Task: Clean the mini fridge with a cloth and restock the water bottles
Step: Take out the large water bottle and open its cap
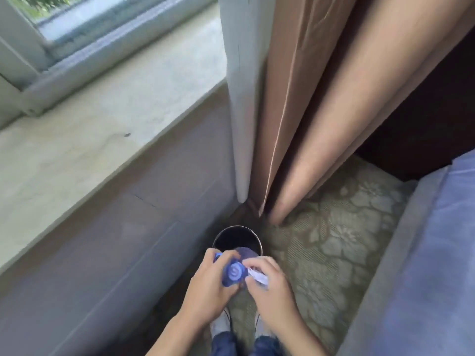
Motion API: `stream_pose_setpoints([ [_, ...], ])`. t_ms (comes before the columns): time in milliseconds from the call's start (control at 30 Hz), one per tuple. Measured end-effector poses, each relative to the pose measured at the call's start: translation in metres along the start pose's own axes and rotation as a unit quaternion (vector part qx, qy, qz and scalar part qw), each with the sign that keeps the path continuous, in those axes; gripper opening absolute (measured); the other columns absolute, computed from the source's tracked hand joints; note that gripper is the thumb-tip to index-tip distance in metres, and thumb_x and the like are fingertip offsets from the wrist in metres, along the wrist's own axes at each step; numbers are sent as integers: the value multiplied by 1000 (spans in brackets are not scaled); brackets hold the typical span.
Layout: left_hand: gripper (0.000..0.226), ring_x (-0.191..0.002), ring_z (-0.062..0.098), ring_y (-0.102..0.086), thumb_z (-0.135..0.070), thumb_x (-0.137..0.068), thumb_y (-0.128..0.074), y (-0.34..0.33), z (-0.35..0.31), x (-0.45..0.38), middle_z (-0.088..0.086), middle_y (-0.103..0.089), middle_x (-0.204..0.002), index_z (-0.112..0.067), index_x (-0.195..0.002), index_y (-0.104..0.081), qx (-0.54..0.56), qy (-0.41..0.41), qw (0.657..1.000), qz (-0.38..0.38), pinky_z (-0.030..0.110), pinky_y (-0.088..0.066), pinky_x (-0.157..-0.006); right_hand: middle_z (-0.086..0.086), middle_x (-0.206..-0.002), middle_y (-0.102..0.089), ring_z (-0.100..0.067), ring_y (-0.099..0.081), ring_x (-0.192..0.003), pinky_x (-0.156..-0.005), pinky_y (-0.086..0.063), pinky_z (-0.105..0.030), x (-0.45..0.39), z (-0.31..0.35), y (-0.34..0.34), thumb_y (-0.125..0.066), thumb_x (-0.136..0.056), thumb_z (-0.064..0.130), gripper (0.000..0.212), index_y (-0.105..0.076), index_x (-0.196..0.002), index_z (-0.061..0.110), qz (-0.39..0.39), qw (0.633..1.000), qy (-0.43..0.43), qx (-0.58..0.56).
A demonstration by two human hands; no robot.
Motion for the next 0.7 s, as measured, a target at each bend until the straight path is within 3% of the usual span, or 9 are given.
stream_pose_setpoints([
  [133,50,-93,12,-60,-41,-73,-77,-38,48,-54,-13,-40,-108,-44,-114,-50,-6,26,1000,-7,35,-52,-85,11,-96,-74,-5,-68,-94,-80,-47,-10,-41,-73,3,-71,-82,-9,44,-72,-95,33,-37,997,-62,-19],
  [300,55,-100,26,-63,-31,-75,-83,-80,127,-116,-5,-44,-114,-41,-119,-51,-45,83,995,-19,40,-53,-89,21,-92,-75,3,-68,-88,-80,-49,-11,-74,-158,-15,-70,-88,-3,35,-72,-96,32,-8,989,-146,-32],
  [467,55,-104,31,-61,-29,-81,-81,-122,159,-159,1,-41,-122,-32,-127,-52,-91,95,991,24,37,-52,-90,23,-92,-73,5,-66,-88,-76,-46,-6,-92,-207,-19,-69,-90,3,29,-73,-95,32,9,983,-185,-9],
  [600,65,-120,33,-54,-27,-85,-78,-156,178,-172,3,-36,-133,-33,-139,-44,-110,96,986,77,45,-49,-102,24,-88,-73,8,-66,-86,-76,-45,-10,-105,-230,-29,-70,-89,3,31,-72,-89,34,11,977,-215,-5],
  [700,92,-146,32,-30,-28,-85,-80,-167,194,-176,7,-17,-158,-34,-157,-24,-128,122,976,127,43,-37,-117,15,-88,-74,9,-65,-84,-76,-45,-8,-115,-236,-36,-71,-88,3,31,-71,-87,34,13,972,-233,-11],
])
Point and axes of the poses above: each hand's wrist, its own x-axis away from the middle knuckle, its own y-axis out of the back of the hand, z = x × y, the point moved 5 cm from there along -x, towards the middle knuckle
